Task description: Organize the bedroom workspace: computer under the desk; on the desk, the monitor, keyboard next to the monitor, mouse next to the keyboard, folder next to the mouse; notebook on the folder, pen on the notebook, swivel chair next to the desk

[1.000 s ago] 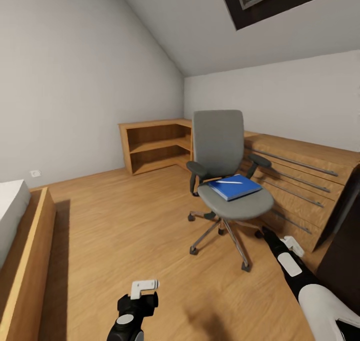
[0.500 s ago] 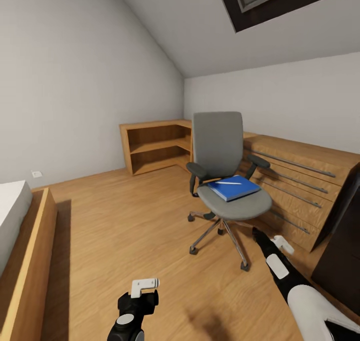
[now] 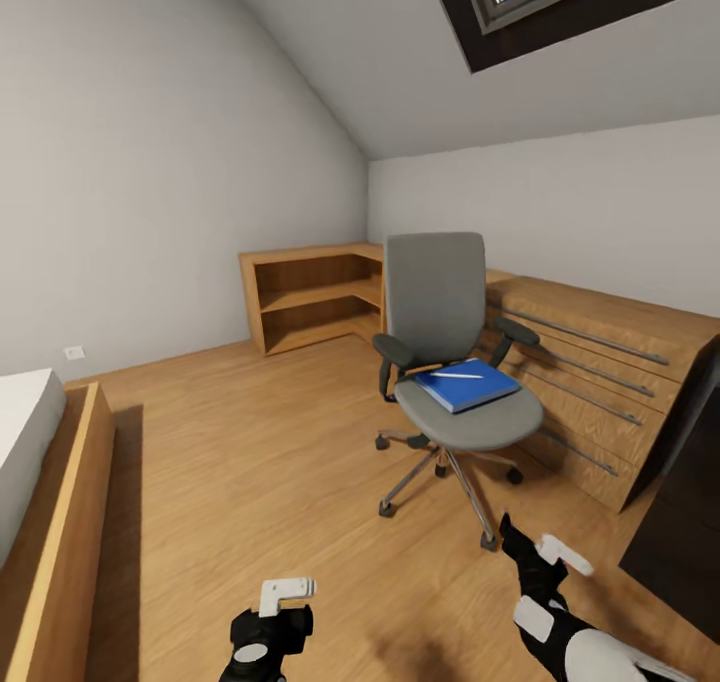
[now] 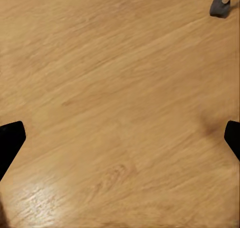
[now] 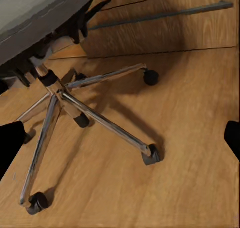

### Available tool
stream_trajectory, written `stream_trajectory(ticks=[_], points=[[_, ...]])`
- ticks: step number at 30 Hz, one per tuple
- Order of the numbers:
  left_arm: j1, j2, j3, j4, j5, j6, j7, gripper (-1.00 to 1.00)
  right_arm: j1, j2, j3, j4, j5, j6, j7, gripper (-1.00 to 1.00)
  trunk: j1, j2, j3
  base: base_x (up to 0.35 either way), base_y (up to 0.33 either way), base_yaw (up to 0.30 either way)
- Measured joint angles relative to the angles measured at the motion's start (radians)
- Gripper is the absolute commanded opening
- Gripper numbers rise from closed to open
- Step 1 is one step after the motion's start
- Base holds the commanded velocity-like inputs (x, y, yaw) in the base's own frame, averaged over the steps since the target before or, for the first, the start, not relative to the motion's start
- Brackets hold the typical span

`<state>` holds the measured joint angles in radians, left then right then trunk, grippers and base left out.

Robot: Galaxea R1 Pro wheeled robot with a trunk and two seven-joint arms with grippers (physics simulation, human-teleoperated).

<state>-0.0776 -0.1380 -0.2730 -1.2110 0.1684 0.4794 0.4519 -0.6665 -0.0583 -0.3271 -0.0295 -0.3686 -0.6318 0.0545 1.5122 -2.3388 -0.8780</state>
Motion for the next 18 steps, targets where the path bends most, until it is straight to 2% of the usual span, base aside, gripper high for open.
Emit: stream_trajectory(ticks=[1,4,5,6,12,18], points=[[0.0,0.0,0.0,0.019,0.0,-0.004,0.0,1.0,0.02,0.0,-0.003,0.017,0.003,-0.039,0.001,1.0,-0.004,0.007,0.003,0.0,0.0,0.0],[0.0,0.001,0.001,0.054,0.001,-0.025,0.0,1.0,0.067,0.0,-0.002,0.031,0.009,-0.087,0.001,1.0,-0.015,0.028,0.013,0.0,0.0,0.0],[0.0,0.003,0.002,0.084,0.001,-0.051,0.001,1.0,0.097,0.0,-0.005,0.036,0.009,-0.11,0.002,1.0,-0.019,0.035,0.016,0.0,0.0,0.0],[0.0,0.013,0.004,0.175,0.005,-0.147,0.0,1.0,0.139,0.001,-0.005,0.042,0.017,-0.148,0.002,1.0,-0.023,0.042,0.019,0.0,0.0,0.0],[0.0,0.028,0.005,0.304,0.007,-0.272,-0.001,1.0,0.167,-0.001,-0.001,0.044,0.049,-0.165,0.0,1.0,-0.046,0.084,0.038,0.0,0.0,0.0],[0.0,0.033,0.007,0.405,0.007,-0.363,0.0,1.0,0.199,-0.009,-0.001,0.045,0.063,-0.168,-0.002,1.0,-0.069,0.126,0.056,0.0,0.0,0.0]])
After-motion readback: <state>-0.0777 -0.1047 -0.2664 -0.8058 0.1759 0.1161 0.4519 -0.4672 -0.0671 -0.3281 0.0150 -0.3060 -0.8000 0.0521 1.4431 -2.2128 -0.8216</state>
